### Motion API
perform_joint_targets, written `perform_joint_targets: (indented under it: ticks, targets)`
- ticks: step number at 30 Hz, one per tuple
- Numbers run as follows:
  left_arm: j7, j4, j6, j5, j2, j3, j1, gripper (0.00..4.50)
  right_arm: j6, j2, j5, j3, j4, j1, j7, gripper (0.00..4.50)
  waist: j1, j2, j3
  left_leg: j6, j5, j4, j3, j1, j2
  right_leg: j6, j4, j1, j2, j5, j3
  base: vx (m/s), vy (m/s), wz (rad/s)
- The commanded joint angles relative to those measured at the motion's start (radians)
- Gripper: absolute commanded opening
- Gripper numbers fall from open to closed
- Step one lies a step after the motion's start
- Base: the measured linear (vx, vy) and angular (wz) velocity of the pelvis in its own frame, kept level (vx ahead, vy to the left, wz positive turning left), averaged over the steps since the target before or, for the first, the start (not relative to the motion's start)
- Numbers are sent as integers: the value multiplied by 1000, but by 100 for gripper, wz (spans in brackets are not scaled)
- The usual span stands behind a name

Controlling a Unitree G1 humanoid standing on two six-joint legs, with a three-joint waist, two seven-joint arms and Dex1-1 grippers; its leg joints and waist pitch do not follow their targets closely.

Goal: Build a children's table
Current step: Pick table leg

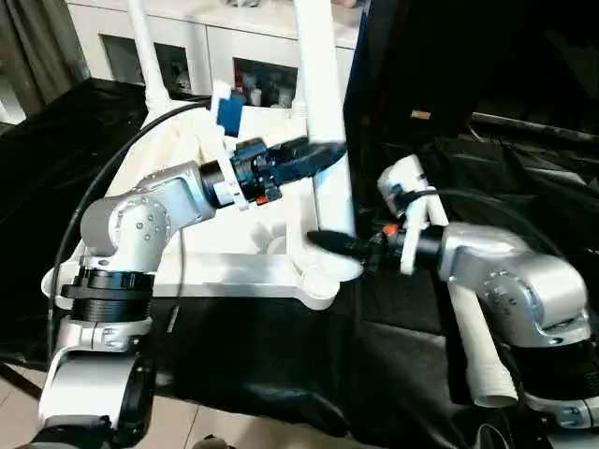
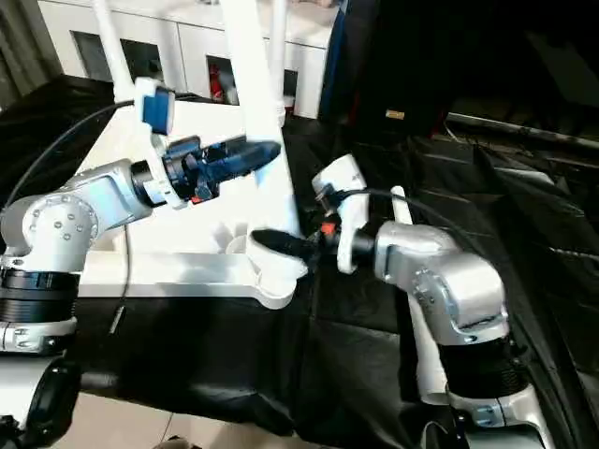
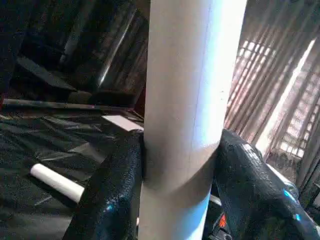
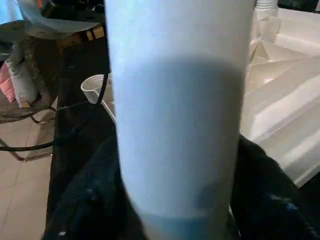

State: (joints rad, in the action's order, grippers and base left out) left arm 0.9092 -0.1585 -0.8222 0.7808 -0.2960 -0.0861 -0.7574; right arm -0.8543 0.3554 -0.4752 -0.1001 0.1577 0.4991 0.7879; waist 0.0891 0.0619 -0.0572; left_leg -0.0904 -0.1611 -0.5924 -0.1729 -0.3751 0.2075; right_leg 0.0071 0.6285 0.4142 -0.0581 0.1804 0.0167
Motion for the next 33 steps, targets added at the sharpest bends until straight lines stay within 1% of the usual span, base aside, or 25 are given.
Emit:
perform_joint_targets:
  ticks: [1,2,5,8,9,10,11,12,14,15,16,18,19,21,23,24,26,30,33]
  targets:
    - [44,23,-1,19,0,-6,-23,187,-2,15,5,-4,4,-12,-3,238,1,-6,66,-50,-223,66,-3,14,7,-134,-81,-49,-49,267,-26,0,0,0]
    - [48,19,1,16,-1,-5,-23,187,-1,16,4,-5,5,-12,-3,226,2,-7,66,-50,-218,66,-3,14,7,-134,-80,-49,-49,261,-25,0,0,0]
    - [46,13,7,12,-7,0,-21,187,0,13,-1,-3,7,-12,-7,214,2,-7,67,-49,-207,65,-3,13,7,-138,-77,-50,-49,236,-26,0,0,0]
    - [36,10,23,-6,-8,10,-17,187,7,4,2,-3,5,-10,-20,207,2,-8,66,-49,-207,65,-4,14,6,-142,-78,-50,-48,233,-25,0,0,0]
    - [31,9,24,-9,-7,10,-18,222,8,3,2,-4,5,-11,-22,206,2,-6,66,-48,-209,65,-4,13,6,-141,-79,-50,-49,239,-26,0,0,0]
    - [-23,-7,17,-25,6,6,-26,242,14,-7,7,-4,6,-12,-36,206,1,-7,66,-49,-208,65,-3,13,6,-139,-79,-50,-49,241,-26,0,0,0]
    - [-47,-16,10,-29,13,1,-31,256,15,-11,9,-5,6,-13,-41,205,1,-8,67,-52,-210,65,-3,14,7,-140,-78,-49,-49,239,-25,0,0,0]
    - [-49,-16,10,-29,14,1,-31,256,16,-12,9,-5,6,-13,-41,205,1,-7,67,-53,-211,64,-4,13,5,-141,-79,-50,-49,242,-25,0,0,0]
    - [-84,-20,19,-27,38,-13,-35,263,21,-27,15,-8,9,-15,-63,204,2,-7,66,-55,-215,65,-4,14,6,-137,-81,-48,-49,251,-26,0,0,0]
    - [-117,-6,45,-48,58,-8,-27,292,24,-40,22,-13,11,-17,-82,202,1,-6,66,-55,-218,65,-3,12,6,-134,-83,-50,-49,258,-26,0,0,0]
    - [-145,0,56,-61,71,-5,-23,297,26,-47,27,-16,12,-18,-92,202,1,-7,66,-56,-219,66,-2,12,8,-133,-82,-51,-50,256,-26,0,0,0]
    - [-202,19,73,-88,105,11,-7,297,32,-62,40,-29,14,-21,-113,202,1,-5,67,-53,-213,65,-1,11,7,-127,-82,-52,-50,248,-25,0,0,0]
    - [-202,19,73,-88,105,11,-7,296,32,-62,40,-29,14,-21,-113,202,0,-5,67,-52,-210,65,-1,10,7,-126,-81,-52,-50,245,-25,0,0,0]
    - [-237,35,82,-99,133,22,7,296,43,-74,54,-40,9,-21,-131,202,1,-5,67,-51,-200,65,-2,11,7,-126,-80,-51,-50,234,-26,0,0,0]
    - [-278,24,83,-110,147,18,2,296,49,-83,59,-39,2,-19,-143,202,0,-3,67,-50,-204,64,-2,9,6,-125,-81,-52,-49,233,-26,0,0,0]
    - [-323,5,87,-120,159,5,-8,296,54,-91,65,-36,-7,-15,-159,202,1,-2,67,-48,-206,64,-3,9,5,-120,-82,-52,-49,245,-26,0,0,0]
    - [-375,-18,96,-131,173,-19,-23,296,60,-100,73,-31,-19,-10,-179,202,0,-3,66,-50,-216,64,-2,10,5,-112,-85,-50,-48,263,-25,0,0,0]
    - [-402,-19,98,-138,179,-36,-28,296,68,-116,83,-17,-36,1,-208,201,-1,-2,67,-51,-211,64,-1,10,4,-105,-85,-50,-47,261,-26,0,0,0]
    - [-403,-7,81,-124,173,-46,-20,296,77,-125,85,-5,-46,7,-226,200,-1,-4,68,-50,-200,64,-2,10,4,-114,-81,-50,-47,228,-26,0,0,0]
